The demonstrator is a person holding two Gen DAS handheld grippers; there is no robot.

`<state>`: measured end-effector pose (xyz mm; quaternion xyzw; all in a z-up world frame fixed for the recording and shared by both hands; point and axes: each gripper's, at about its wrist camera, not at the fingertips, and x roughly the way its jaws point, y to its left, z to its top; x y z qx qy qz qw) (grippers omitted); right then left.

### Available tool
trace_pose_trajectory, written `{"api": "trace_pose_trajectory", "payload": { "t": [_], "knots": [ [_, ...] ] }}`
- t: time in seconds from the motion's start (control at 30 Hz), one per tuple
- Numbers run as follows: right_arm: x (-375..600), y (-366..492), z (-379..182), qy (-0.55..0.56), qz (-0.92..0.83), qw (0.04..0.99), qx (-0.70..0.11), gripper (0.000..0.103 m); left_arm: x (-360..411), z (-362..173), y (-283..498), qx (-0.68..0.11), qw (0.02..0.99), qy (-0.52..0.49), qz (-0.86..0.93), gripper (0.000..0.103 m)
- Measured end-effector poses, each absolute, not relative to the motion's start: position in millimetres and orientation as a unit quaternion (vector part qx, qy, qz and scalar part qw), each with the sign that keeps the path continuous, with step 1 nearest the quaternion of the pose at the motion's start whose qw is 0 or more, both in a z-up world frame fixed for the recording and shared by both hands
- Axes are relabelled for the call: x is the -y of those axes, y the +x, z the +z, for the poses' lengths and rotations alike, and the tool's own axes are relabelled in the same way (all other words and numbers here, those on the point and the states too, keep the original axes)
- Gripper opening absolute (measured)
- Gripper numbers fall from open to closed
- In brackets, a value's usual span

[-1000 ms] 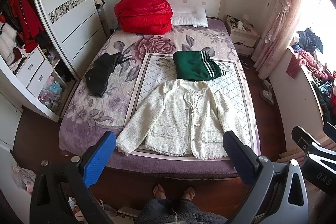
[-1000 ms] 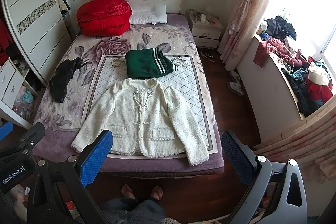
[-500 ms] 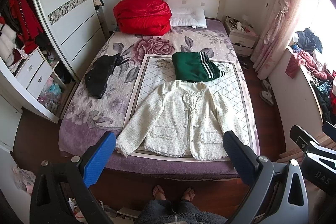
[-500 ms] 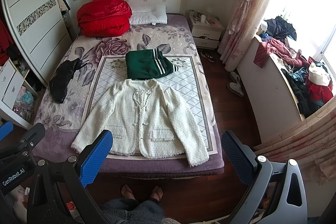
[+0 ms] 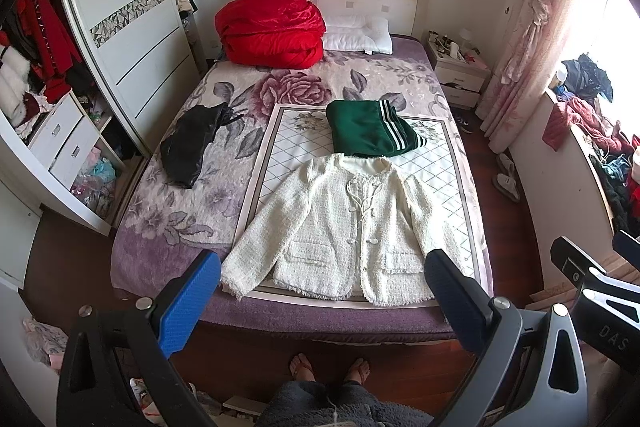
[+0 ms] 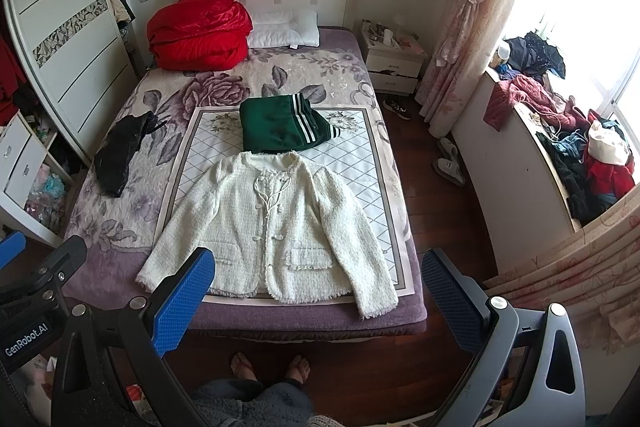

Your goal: Fold large clothes

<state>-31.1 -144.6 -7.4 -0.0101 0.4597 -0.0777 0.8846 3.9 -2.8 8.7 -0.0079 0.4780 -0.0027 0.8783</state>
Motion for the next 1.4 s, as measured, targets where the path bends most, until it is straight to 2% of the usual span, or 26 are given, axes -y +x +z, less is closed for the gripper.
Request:
{"api": "trace_pose_trajectory", "payload": {
  "t": [0.8,1.03,1.23,1.3,1.37,1.4],
  "knots": [
    [137.2,-28.3,-3.8,-0.008,-0.077,0.885,-0.46,0.103,5.6,10.0,5.1,-0.477,0.879,-0.008,-0.005,0.103],
    [137.5,-3.0,-2.5,0.012,-0.089,0.879,-0.469,0.103,10.8,-1.1,48.4,-0.455,0.89,0.015,0.003,0.103],
    [193.1,44.9,-84.8,0.098,-0.14,0.846,-0.504,0.103,23.3,-75.6,103.9,-0.451,0.89,0.072,0.008,0.103],
    [226.2,55.4,-127.6,0.14,-0.158,0.831,-0.515,0.097,31.4,-113.0,122.3,-0.469,0.879,0.084,0.008,0.103],
    [259.5,60.2,-177.0,0.16,-0.188,0.81,-0.532,0.079,45.5,-150.2,141.4,-0.491,0.866,0.093,0.005,0.103],
    [277.8,63.7,-206.3,0.17,-0.199,0.797,-0.544,0.078,52.5,-170.0,149.0,-0.502,0.86,0.098,0.007,0.103]
  ]
}}
